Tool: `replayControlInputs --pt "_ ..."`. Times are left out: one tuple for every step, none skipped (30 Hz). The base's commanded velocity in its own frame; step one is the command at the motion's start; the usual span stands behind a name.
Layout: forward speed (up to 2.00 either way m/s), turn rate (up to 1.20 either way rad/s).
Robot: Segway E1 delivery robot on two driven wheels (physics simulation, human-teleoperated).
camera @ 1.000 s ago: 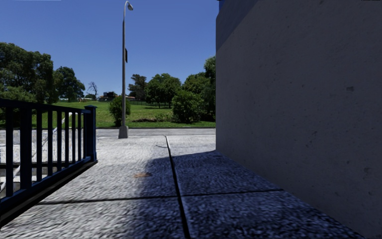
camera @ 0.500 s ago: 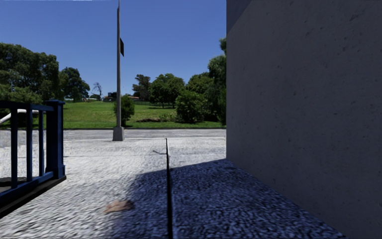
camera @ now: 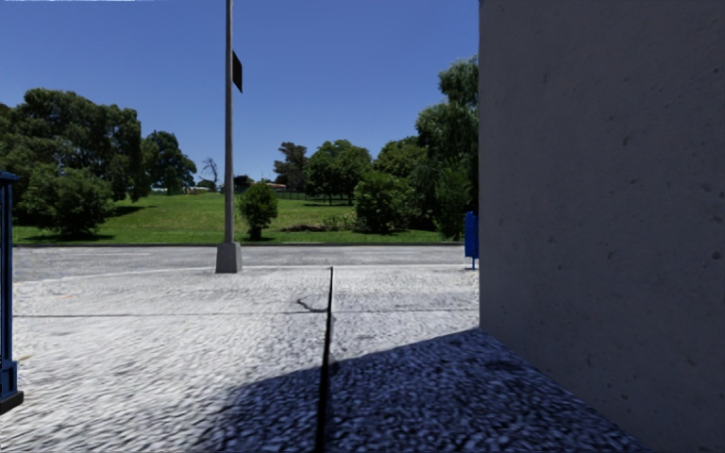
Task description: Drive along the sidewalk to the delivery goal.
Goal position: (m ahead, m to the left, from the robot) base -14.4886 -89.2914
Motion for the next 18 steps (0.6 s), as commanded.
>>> replayControlInputs --pt "2.0 0.25" --pt "2.0 0.25" --pt "2.0 0.25" --pt "2.0 0.24" --pt "2.0 0.23" --pt "2.0 0.2" --pt "2.0 0.1" --pt "2.0 0.1" --pt "2.0 0.0" --pt "2.0 0.0" --pt "2.0 0.0" --pt "2.0 0.0" --pt "2.0 0.0" --pt "2.0 0.0" --pt "2.0 0.0" --pt "2.0 0.0" --pt "2.0 0.0" --pt "2.0 0.0"
